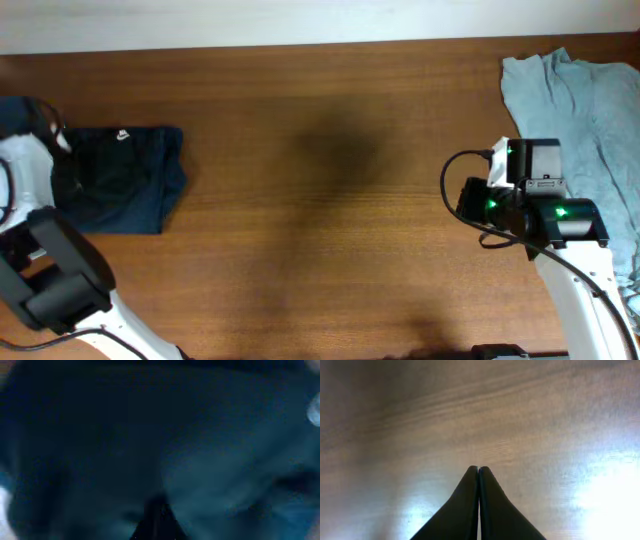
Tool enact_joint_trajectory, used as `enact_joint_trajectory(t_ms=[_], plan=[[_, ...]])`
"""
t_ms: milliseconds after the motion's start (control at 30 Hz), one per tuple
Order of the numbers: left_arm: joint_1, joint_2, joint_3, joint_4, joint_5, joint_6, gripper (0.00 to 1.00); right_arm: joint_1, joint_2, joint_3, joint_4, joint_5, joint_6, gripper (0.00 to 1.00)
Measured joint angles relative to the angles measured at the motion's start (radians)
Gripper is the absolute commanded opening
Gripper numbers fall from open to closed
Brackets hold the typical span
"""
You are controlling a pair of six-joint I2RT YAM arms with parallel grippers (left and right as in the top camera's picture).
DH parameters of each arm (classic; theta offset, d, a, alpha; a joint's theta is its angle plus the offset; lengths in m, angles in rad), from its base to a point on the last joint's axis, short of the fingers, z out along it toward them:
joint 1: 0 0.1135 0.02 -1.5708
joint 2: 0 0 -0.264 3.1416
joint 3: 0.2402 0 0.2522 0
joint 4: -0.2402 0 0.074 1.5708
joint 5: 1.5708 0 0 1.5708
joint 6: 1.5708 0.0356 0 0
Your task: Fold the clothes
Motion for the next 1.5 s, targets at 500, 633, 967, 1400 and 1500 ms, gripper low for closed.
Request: enact_joint_trajectory(t_ms=[500, 633, 967, 1400, 1500], plan=[[0.041, 0.005, -0.149, 0.168, 0.227, 0.034, 0.20, 0.000, 0.000, 0.000, -0.040, -0.005, 0.007, 0.05], [0.001, -0.021, 0.106, -0.116, 0.416, 0.235, 0.33, 0.000, -0.005, 0.023, -0.050, -0.040, 0.007, 0.10], [-0.435, -0.356, 0.471, -0.468, 0.428, 0.587, 0.50, 0.000, -0.214, 0.270, -0.157, -0.077, -0.019, 0.18], [-0.844, -0.355, 0.467, -0.541, 0.045, 0.379, 0.99, 0.000, -0.364, 0.359, -0.360, 0.146, -0.029, 0.88], [-0.855, -0.354, 0.467, -0.537, -0.020, 0.341, 0.99, 0.000, -0.317, 0.359, -0.374, 0.172, -0.029, 1.00]])
